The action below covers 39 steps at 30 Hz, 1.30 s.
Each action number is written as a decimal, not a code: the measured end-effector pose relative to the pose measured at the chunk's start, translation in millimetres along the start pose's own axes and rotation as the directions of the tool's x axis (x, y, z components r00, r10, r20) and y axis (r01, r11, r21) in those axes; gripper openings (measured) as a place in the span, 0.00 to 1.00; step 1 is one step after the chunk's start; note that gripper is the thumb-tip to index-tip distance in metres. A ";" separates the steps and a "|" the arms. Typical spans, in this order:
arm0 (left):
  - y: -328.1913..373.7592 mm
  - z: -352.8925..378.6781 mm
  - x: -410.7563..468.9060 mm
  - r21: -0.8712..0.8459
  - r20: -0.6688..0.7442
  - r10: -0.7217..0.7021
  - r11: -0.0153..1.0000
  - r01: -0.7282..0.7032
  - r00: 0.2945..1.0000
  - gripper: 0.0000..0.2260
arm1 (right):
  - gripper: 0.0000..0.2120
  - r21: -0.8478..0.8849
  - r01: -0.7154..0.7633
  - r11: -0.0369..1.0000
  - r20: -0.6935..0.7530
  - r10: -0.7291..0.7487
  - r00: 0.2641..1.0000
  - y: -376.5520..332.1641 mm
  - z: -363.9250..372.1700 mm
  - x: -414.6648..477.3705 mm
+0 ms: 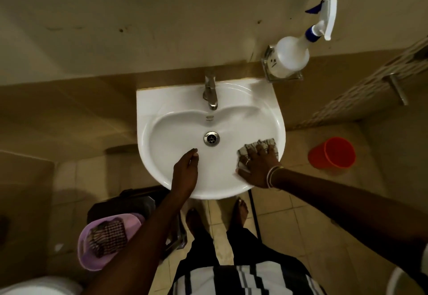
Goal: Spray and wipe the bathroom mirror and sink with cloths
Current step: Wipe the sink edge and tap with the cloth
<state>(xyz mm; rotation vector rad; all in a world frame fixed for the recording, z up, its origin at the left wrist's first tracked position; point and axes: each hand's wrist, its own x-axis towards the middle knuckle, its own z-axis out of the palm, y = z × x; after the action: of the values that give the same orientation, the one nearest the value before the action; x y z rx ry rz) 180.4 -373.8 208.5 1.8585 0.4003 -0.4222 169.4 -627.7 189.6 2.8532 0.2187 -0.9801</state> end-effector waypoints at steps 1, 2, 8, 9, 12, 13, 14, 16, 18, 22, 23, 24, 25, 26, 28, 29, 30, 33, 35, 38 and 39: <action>-0.7 -4.0 1.2 0.006 -0.002 0.004 1.000 -0.004 1.000 0.16 | 0.39 0.029 -0.006 1.000 0.016 0.006 1.000 -11.2 0.7 -5.5; -1.6 -9.0 2.1 0.014 -0.005 0.012 1.000 -0.011 1.000 0.16 | 0.38 0.057 -0.013 0.998 0.032 0.011 0.999 -23.4 -0.7 -10.7; -1.5 -37.0 11.2 -0.005 -0.030 0.048 0.999 -0.048 0.998 0.17 | 0.40 0.215 -0.033 0.976 0.115 0.008 0.993 -100.3 -7.4 -22.4; -0.9 -42.3 13.2 -0.020 -0.043 0.051 0.998 -0.052 0.998 0.17 | 0.41 0.250 -0.029 0.968 0.112 0.001 0.994 -115.6 -8.2 -22.6; -1.4 -58.1 19.4 -0.048 -0.089 0.065 0.996 -0.070 0.994 0.17 | 0.41 0.337 -0.018 0.941 0.070 -0.006 0.998 -161.0 -18.5 -21.1; -1.9 -63.3 22.4 -0.051 -0.101 0.065 0.996 -0.071 0.993 0.17 | 0.39 0.364 -0.013 0.931 0.047 -0.004 0.999 -175.8 -22.2 -18.3; -2.7 -68.8 25.8 -0.058 -0.112 0.067 0.996 -0.074 0.991 0.17 | 0.39 0.385 -0.010 0.923 0.016 0.004 1.000 -189.8 -27.3 -15.9; -4.9 -79.3 33.0 -0.077 -0.138 0.081 0.993 -0.092 0.987 0.16 | 0.39 0.431 -0.015 0.902 -0.017 0.024 1.000 -213.4 -37.6 -7.4; -6.6 -90.5 41.5 -0.066 -0.166 0.109 0.990 -0.121 0.980 0.16 | 0.38 0.508 -0.039 0.861 0.017 0.035 0.999 -235.7 -46.8 9.3; -6.3 -111.0 59.2 -0.084 -0.207 0.143 0.983 -0.163 0.968 0.16 | 0.42 0.599 -0.137 0.789 0.041 0.140 0.989 -280.2 -67.0 49.1; -6.4 -114.3 64.3 -0.103 -0.211 0.131 0.983 -0.155 0.969 0.16 | 0.40 0.623 -0.149 0.768 0.035 0.163 0.986 -288.0 -72.9 59.6; -5.9 -117.2 69.0 -0.122 -0.214 0.116 0.982 -0.144 0.970 0.16 | 0.39 0.647 -0.155 0.746 0.026 0.182 0.983 -293.6 -79.0 70.1; -5.6 -119.5 74.0 -0.149 -0.212 0.099 0.980 -0.133 0.972 0.16 | 0.37 0.682 -0.159 0.714 0.020 0.199 0.980 -297.1 -84.0 81.7; -4.3 -120.9 78.2 -0.177 -0.207 0.083 0.977 -0.121 0.975 0.16 | 0.36 0.723 -0.168 0.670 0.023 0.219 0.975 -298.5 -87.6 93.4; -2.0 -122.6 86.7 -0.225 -0.203 0.058 0.969 -0.104 0.977 0.16 | 0.35 0.827 -0.173 0.535 0.027 0.269 0.963 -299.5 -95.7 113.9; -1.4 -122.3 90.7 -0.253 -0.200 0.054 0.962 -0.105 0.978 0.16 | 0.36 0.878 -0.176 0.444 0.037 0.305 0.952 -300.3 -99.8 123.7; 0.2 -121.7 93.4 -0.273 -0.193 0.053 0.956 -0.106 0.980 0.15 | 0.37 0.922 -0.181 0.341 0.056 0.345 0.937 -300.8 -105.6 131.9; 4.2 -117.8 99.1 -0.256 -0.195 0.080 0.958 -0.130 0.977 0.15 | 0.40 0.974 -0.223 0.039 0.183 0.444 0.877 -296.8 -123.0 155.2; 8.7 -115.3 101.4 -0.215 -0.200 0.105 0.965 -0.148 0.974 0.16 | 0.43 0.963 -0.230 -0.141 0.270 0.465 0.843 -287.8 -132.4 169.4; 13.7 -113.8 105.8 -0.175 -0.193 0.145 0.968 -0.180 0.970 0.17 | 0.45 0.910 -0.175 -0.375 0.358 0.503 0.787 -263.8 -140.6 187.5; 14.9 -112.5 107.3 -0.165 -0.187 0.151 0.969 -0.182 0.971 0.17 | 0.46 0.877 -0.127 -0.464 0.382 0.510 0.770 -254.8 -141.1 197.2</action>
<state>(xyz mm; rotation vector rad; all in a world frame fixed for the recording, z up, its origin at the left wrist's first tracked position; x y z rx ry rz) 292.0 -264.6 204.1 1.7399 0.3820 -0.1053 363.8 -335.9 162.2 3.3522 -2.9478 -0.5089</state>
